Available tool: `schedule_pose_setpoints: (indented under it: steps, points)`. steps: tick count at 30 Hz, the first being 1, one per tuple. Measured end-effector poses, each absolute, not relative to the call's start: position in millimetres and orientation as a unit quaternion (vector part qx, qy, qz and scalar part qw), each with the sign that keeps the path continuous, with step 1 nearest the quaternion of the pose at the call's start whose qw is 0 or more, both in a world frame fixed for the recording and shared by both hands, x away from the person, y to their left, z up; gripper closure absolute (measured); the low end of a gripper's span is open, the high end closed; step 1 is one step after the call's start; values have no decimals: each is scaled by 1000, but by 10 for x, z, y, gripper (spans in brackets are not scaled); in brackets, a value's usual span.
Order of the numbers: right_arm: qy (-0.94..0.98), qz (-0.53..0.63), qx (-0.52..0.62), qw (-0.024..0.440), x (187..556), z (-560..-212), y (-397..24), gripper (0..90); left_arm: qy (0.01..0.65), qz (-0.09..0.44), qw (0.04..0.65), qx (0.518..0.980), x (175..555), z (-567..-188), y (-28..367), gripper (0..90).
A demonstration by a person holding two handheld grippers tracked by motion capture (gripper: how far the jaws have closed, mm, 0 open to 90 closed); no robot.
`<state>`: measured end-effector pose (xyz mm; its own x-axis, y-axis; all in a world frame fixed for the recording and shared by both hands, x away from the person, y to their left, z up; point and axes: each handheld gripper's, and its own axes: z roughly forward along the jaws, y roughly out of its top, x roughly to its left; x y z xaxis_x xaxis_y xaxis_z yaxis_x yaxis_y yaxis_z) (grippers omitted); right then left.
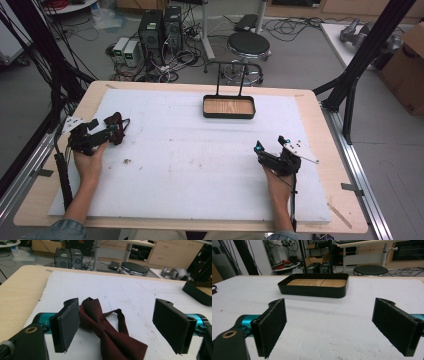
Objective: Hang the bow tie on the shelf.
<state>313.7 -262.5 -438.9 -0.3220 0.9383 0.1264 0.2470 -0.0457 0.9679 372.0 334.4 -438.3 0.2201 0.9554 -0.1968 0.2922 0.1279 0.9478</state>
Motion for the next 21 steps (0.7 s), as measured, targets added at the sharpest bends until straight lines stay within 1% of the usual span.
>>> schedule_pose_setpoints:
  steps: [1,2,4,6,7,8,11,12,14,16,21]
  points:
    - [611,536,485,322,3137,-4389,-2625,115,542,318,527,572,3727,-4386,3352,233]
    - [612,535,485,323,3136,-4389,-2625,115,542,321,532,566,3736,-4389,3359,258]
    - [613,535,485,322,3136,-4389,-2624,115,547,323,528,564,3752,-4389,3358,277]
    - [613,535,485,322,3136,-4389,-2624,115,555,307,520,572,3812,-4387,3362,266]
    - [612,536,485,321,3136,-4389,-2624,115,562,298,513,576,3848,-4388,3362,234]
    - [612,536,485,321,3136,-4389,-2624,115,569,288,507,580,3881,-4391,3364,234]
    - [612,536,485,321,3136,-4389,-2624,115,590,265,492,582,3957,-4416,3382,245]
    - [613,536,485,321,3135,-4389,-2625,115,597,258,490,580,3970,-4425,3394,276]
    - [612,536,486,320,3134,-4389,-2624,115,606,250,489,576,3994,-4435,3423,282]
    - [612,536,484,322,3136,-4390,-2627,115,606,251,488,576,4005,-4435,3428,291]
    - [612,535,487,320,3127,-4389,-2622,115,614,256,464,585,4046,-4440,3386,314]
